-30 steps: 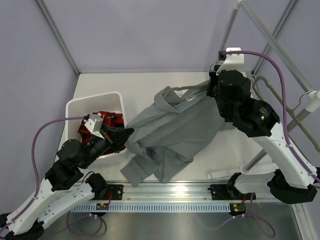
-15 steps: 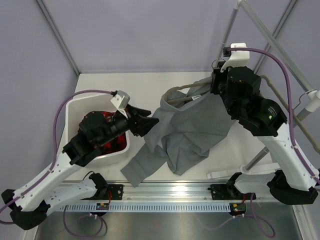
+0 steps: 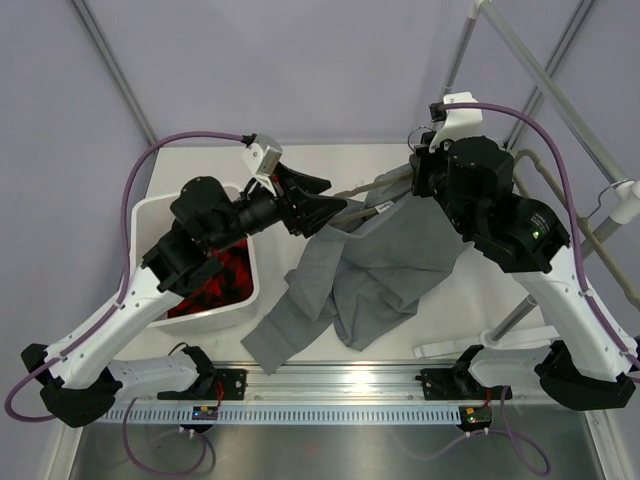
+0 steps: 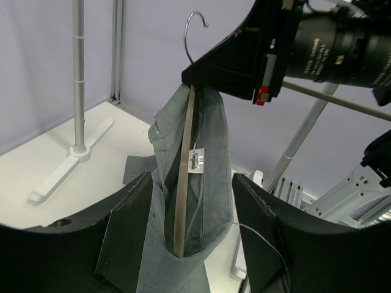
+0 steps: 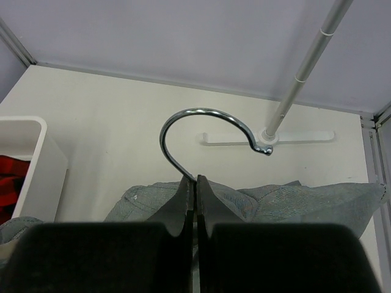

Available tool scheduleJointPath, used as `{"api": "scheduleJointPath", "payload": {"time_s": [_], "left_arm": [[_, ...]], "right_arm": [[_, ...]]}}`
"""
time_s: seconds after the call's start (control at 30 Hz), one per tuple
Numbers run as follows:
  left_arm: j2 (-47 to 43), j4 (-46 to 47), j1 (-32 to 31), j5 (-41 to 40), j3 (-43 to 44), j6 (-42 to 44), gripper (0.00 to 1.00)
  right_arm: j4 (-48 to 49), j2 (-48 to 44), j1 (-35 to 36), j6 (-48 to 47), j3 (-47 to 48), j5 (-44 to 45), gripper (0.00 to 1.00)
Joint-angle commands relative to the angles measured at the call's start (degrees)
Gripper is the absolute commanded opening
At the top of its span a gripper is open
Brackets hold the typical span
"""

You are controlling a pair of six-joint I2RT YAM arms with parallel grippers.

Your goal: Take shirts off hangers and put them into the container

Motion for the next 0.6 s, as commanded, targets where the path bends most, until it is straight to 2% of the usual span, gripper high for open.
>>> {"api": "scheduleJointPath", "payload": {"time_s": [0.0,0.17,0.23,0.27,0.3,0.4,0.43,0.47,0.53,0.57], "left_arm": [[1.3,1.2,-0.6,1.8,1.6,0.7,0.59],[2.9,-0.5,-1.0,0.1,2.1,1.5,0.57],[3.6,-1.3,-1.4,0.4,2.6,1.9,0.39],[3.9,-1.9,-1.6,-0.3,2.9,2.0,0.11],[4.4,-2.3,-2.0,-1.1,3.1,2.0,0.0],[4.2,-3.6,-2.6,-4.8,3.4,3.0,0.0],[3.6,-3.0,-2.7,-5.9,3.2,3.5,0.0],[3.0,-2.6,-2.9,-7.0,2.6,3.7,0.0],[1.4,-1.8,-2.8,-8.0,2.2,4.1,0.0],[1.0,-1.8,-2.8,-8.6,2.1,4.2,0.0]], "right_arm": [[2.1,-1.7,-0.1,-1.0,0.7,-2.7,0.0],[1.9,-1.7,-0.1,-1.4,1.1,-3.5,0.0],[1.9,-1.8,-0.2,-1.2,1.4,-4.1,0.0],[2.0,-2.0,-0.1,-1.0,1.5,-4.2,0.0],[1.9,-2.0,-0.1,-1.1,1.8,-4.8,0.0],[0.1,-1.7,-0.1,-1.5,3.1,-6.8,0.01],[0.1,-1.9,-0.1,-1.7,3.0,-7.2,0.34],[-0.1,-2.1,-0.1,-1.3,2.9,-7.1,0.5],[-1.1,-3.3,-0.1,0.0,2.9,-7.2,0.65],[-1.4,-3.9,0.0,0.6,2.7,-6.8,0.66]]}}
